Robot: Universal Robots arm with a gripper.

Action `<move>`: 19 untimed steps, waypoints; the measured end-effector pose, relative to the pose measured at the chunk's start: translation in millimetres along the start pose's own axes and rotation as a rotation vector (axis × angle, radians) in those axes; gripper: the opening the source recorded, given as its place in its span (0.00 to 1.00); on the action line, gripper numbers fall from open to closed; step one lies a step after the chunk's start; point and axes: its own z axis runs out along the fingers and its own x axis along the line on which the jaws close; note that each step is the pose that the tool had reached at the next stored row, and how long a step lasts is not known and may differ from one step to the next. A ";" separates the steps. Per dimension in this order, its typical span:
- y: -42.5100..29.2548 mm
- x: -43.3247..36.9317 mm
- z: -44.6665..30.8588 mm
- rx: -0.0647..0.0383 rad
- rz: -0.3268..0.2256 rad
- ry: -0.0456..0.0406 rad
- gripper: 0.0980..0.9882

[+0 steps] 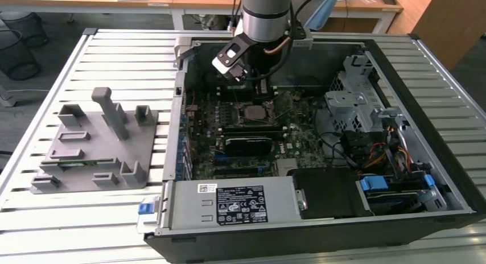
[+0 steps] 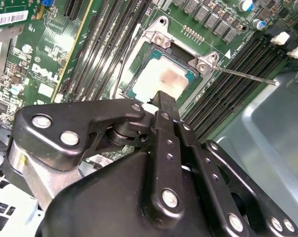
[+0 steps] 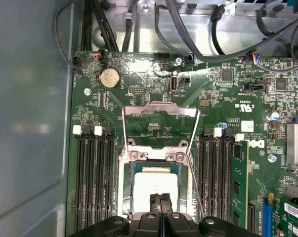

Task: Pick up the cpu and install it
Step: 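Close the cpu cover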

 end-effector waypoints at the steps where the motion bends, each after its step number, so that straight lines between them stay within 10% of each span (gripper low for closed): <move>1: 0.1 0.0 -0.9 0.001 0.000 0.0000 0.01; 11: 0.0 -10.8 -2.1 0.005 0.000 0.0121 0.01; 19: 0.6 -11.4 -19.4 0.006 0.001 0.0234 0.01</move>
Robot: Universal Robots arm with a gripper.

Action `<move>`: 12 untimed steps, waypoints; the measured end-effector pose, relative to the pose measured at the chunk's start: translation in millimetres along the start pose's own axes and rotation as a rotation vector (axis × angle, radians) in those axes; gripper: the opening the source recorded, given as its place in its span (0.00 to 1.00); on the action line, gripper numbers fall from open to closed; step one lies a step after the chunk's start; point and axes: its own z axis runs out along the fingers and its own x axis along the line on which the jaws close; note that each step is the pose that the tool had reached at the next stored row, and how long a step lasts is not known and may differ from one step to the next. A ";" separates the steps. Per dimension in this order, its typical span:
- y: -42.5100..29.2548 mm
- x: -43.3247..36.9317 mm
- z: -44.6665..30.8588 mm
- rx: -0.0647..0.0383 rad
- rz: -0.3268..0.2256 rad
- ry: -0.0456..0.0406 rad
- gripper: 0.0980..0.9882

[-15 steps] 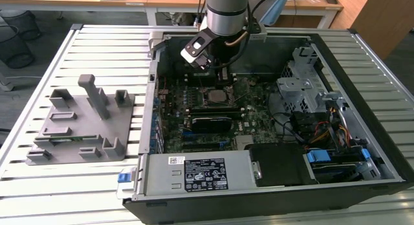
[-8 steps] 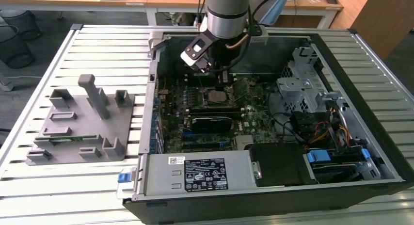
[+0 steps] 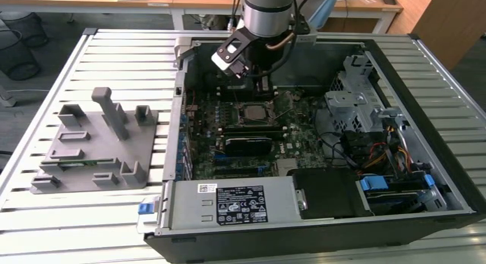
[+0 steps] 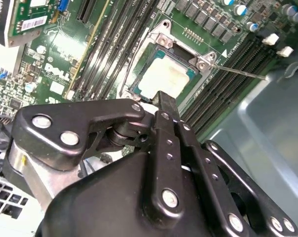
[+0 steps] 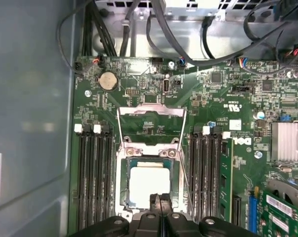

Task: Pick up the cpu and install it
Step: 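Close the cpu cover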

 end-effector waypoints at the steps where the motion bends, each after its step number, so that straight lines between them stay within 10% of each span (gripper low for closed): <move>1: 0.0 -0.4 -0.6 0.000 0.000 0.0003 0.01; 12: 4.2 -11.0 -0.9 0.002 0.000 0.0035 0.01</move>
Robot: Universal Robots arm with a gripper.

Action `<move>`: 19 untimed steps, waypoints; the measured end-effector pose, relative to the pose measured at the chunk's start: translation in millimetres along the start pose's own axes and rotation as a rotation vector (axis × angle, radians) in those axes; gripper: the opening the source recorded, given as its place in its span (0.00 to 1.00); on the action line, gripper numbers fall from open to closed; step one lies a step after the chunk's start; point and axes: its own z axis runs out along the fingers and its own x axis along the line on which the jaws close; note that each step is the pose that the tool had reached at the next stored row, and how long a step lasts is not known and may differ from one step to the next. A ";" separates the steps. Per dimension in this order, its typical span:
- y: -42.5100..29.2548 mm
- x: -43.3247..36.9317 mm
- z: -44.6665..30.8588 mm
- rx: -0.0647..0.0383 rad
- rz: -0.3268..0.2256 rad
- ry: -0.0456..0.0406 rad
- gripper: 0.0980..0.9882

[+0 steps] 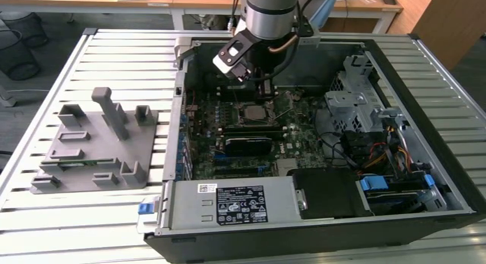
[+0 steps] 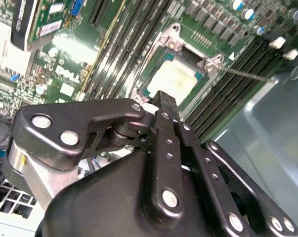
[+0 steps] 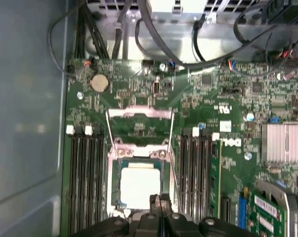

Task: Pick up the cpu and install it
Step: 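Close the cpu cover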

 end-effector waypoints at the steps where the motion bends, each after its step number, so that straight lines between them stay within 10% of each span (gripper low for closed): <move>1: 1.3 -0.1 0.0 0.000 0.000 0.0000 0.01; 19: 16.6 0.0 -6.9 0.001 0.000 0.0001 0.01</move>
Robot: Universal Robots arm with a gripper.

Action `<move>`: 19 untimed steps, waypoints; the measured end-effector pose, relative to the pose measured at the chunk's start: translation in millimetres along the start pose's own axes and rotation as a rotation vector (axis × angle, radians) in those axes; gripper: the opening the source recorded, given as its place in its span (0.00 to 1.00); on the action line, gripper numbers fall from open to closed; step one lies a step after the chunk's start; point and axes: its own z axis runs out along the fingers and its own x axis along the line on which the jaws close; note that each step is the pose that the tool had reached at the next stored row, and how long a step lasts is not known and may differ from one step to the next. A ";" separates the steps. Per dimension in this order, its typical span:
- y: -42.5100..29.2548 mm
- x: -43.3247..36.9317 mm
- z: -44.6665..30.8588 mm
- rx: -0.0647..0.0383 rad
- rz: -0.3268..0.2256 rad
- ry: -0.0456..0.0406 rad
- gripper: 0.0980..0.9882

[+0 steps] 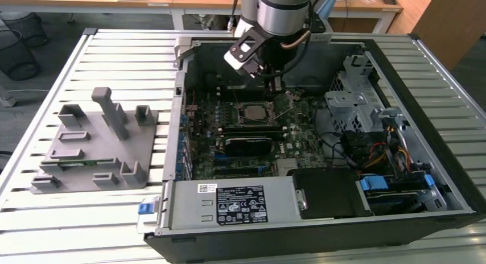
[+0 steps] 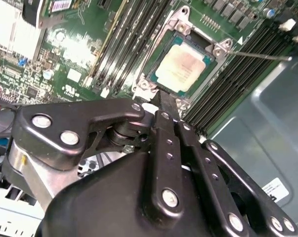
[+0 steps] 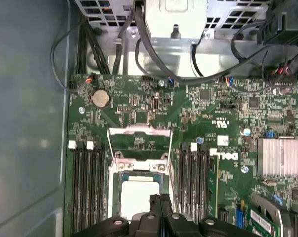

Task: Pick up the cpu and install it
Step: 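Close the cpu cover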

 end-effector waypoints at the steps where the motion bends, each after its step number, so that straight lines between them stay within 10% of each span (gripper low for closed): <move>1: 1.2 0.1 0.0 0.000 0.000 -0.0001 0.01; 10: 10.1 0.7 0.2 0.012 -0.001 0.0005 0.01; 19: 17.1 0.7 0.5 0.013 -0.031 0.0222 0.01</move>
